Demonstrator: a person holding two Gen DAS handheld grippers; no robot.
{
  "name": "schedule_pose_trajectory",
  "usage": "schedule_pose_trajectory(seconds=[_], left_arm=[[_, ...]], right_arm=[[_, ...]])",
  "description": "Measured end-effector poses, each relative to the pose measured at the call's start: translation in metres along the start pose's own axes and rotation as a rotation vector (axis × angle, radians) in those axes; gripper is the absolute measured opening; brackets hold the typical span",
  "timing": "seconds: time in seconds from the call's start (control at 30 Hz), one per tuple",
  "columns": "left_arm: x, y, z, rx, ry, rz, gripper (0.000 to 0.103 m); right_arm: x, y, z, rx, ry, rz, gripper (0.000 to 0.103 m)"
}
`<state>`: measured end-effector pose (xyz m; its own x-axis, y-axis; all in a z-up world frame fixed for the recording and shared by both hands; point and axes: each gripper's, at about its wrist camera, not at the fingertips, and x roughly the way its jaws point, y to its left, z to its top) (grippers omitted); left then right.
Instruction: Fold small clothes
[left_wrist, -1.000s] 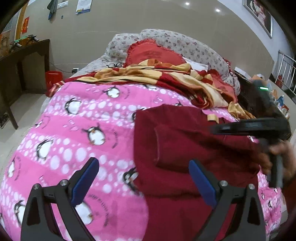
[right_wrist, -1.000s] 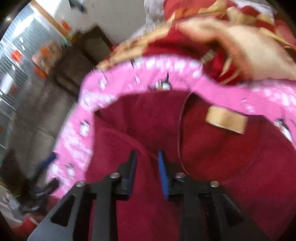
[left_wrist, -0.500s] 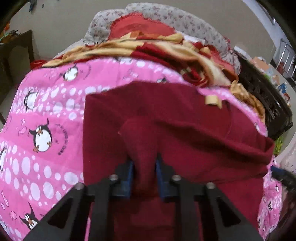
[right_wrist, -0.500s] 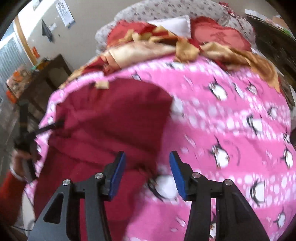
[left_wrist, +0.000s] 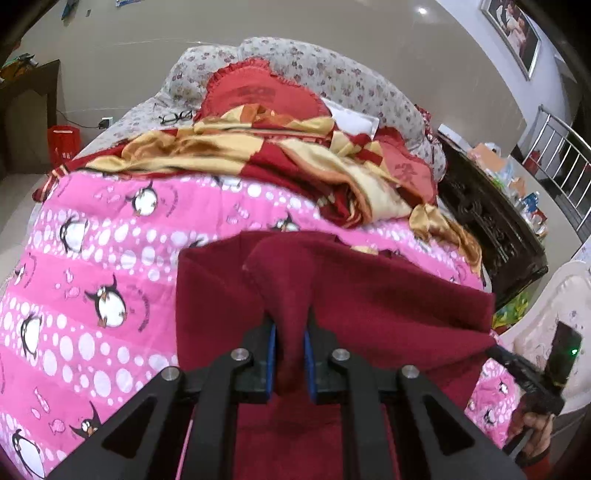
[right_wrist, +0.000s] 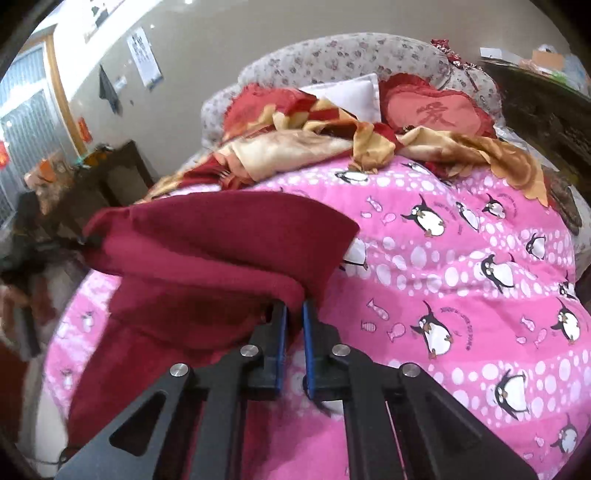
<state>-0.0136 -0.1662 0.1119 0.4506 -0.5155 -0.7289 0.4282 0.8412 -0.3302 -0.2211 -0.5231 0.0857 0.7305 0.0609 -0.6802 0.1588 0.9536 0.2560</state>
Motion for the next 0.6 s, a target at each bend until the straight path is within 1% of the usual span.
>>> schedule_pose_trajectory(seconds=[0.07,0.1,0.13,0.2,0.23,0.27,0.3,0.33,0.37,0.4,0.43,0.5,0.53,0.6], left_arm=[[0.014,0.003,-0.013,0.007,0.04,0.036,0.013],[0.027,0.008,-0.023,0.001,0.078,0.063,0.013],[0.035,0.011,-0.029,-0.006,0.101,0.08,0.013],[0.049,0.019,-0.04,-0.023,0.136,0.093,0.013],[0.052,0.023,-0.044,-0.034,0.143,0.094,0.013],[0.053,0.024,-0.044,-0.042,0.144,0.087,0.013],[0.051,0.025,-0.044,-0.043,0.139,0.079,0.013],[0.049,0.024,-0.042,-0.038,0.133,0.076,0.013],[0.047,0.023,-0.041,-0.033,0.127,0.075,0.013],[0.045,0.021,-0.039,-0.026,0.12,0.076,0.013],[0.044,0.02,-0.039,-0.024,0.117,0.078,0.013],[0.042,0.019,-0.039,-0.024,0.115,0.079,0.013],[0.042,0.02,-0.038,-0.025,0.115,0.08,0.013],[0.042,0.019,-0.039,-0.026,0.119,0.08,0.013]], right_arm=[[0.009,0.004,-0.014,-0.023,0.074,0.001,0.034],[0.018,0.007,-0.022,-0.051,0.119,-0.023,0.034],[0.024,0.008,-0.029,-0.069,0.154,-0.046,0.027],[0.029,0.003,-0.037,-0.063,0.211,-0.058,0.027],[0.025,-0.002,-0.037,-0.048,0.202,-0.063,0.027],[0.017,-0.005,-0.033,-0.028,0.17,-0.065,0.029],[0.007,-0.009,-0.026,-0.001,0.124,-0.055,0.032],[0.001,-0.011,-0.019,0.019,0.086,-0.047,0.044],[-0.004,-0.013,-0.01,0.036,0.044,-0.045,0.062],[-0.003,-0.012,-0.001,0.047,0.014,-0.053,0.071],[0.001,-0.012,0.007,0.051,0.005,-0.058,0.081],[0.024,-0.008,0.021,0.049,0.026,-0.036,0.083],[0.039,-0.008,0.025,0.048,0.056,-0.028,0.084],[0.075,-0.008,0.032,0.037,0.146,-0.024,0.084]])
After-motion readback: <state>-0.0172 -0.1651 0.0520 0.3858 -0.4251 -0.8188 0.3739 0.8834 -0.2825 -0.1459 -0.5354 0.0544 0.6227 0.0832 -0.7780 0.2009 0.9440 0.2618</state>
